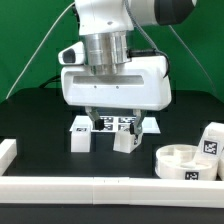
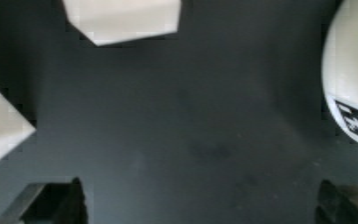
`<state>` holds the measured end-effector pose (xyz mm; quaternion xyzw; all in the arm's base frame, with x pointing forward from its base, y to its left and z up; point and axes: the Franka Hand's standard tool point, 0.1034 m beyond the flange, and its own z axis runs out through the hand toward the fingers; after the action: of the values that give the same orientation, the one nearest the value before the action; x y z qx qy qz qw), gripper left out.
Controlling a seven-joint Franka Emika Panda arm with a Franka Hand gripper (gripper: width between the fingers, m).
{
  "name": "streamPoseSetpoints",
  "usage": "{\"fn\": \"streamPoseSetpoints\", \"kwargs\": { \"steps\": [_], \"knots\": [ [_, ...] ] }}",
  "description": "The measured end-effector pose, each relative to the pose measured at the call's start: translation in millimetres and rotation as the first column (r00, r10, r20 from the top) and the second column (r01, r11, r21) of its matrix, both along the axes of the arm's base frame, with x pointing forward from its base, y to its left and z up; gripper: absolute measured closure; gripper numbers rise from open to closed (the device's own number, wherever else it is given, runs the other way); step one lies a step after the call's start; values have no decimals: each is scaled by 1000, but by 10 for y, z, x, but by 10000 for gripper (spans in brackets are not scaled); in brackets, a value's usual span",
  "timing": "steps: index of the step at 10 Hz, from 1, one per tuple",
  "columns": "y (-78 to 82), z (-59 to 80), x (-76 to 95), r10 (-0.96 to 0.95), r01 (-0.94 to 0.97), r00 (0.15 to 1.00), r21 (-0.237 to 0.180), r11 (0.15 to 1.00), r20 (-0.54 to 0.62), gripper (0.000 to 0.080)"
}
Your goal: Assemble stool
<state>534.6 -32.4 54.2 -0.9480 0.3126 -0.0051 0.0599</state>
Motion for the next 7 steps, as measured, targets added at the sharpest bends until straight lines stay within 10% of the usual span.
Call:
{"fn": "streamPoseSetpoints", "kwargs": {
  "steps": [3, 7],
  "knots": [
    [13, 13, 8, 4, -3, 999, 25, 1000, -36, 150],
    [15, -29, -154, 42, 11, 958, 181, 983, -284, 150]
  ]
}}
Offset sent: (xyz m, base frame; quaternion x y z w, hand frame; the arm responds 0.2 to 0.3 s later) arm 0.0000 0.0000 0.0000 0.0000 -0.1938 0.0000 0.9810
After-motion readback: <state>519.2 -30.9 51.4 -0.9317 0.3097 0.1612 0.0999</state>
